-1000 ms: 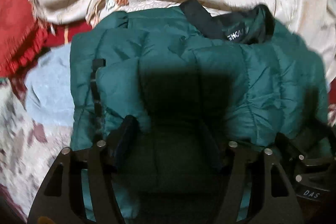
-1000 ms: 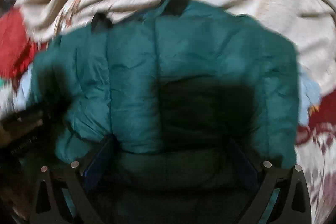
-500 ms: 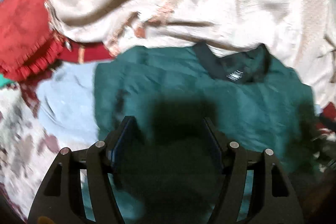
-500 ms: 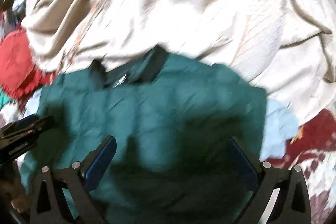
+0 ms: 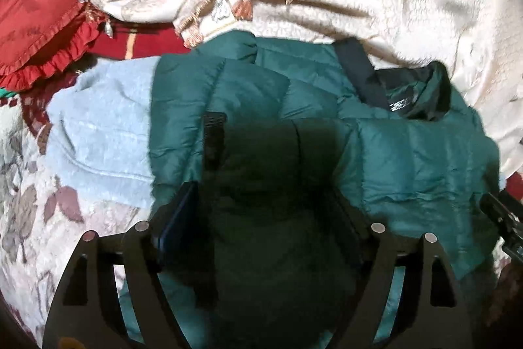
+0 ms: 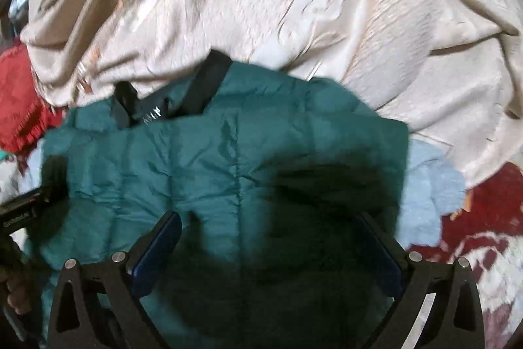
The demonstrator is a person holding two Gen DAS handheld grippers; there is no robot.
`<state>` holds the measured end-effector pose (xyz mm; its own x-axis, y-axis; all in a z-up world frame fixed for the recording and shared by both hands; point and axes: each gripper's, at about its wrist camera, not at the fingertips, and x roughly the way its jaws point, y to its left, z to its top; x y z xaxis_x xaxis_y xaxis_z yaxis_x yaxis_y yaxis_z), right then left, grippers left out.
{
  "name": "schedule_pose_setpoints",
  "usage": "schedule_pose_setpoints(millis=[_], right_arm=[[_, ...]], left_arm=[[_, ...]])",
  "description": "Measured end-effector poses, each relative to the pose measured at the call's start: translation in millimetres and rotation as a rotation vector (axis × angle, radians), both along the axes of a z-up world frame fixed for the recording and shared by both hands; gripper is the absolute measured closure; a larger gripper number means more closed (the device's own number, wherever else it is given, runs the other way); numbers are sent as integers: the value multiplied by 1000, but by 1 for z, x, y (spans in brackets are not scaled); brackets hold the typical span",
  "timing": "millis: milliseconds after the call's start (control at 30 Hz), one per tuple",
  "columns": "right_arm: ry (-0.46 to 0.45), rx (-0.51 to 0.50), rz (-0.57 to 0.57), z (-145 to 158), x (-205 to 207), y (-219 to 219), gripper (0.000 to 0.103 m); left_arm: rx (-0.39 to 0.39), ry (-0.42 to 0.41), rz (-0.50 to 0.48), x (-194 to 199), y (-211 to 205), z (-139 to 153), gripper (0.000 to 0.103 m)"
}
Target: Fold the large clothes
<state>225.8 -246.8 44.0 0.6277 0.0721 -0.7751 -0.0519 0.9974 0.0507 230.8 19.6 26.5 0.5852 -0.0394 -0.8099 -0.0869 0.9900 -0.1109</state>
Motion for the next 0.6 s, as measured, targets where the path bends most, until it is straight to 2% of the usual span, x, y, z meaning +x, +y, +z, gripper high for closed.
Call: schedule_pose_setpoints(millis=[167, 333, 433, 600], right_arm=[[42, -34, 22, 15, -54, -11, 0], [169, -72, 36, -10, -108, -16, 0], [265, -86, 49, -38, -129, -14, 0], [219, -6, -5, -37, -165, -30, 0]], left_arm=[[42, -19, -27, -33, 2, 13, 24], [93, 7, -102, -73, -10, -4, 24], [136, 41, -125, -92, -18, -22, 24], [133, 23, -127, -131, -9, -21, 24]])
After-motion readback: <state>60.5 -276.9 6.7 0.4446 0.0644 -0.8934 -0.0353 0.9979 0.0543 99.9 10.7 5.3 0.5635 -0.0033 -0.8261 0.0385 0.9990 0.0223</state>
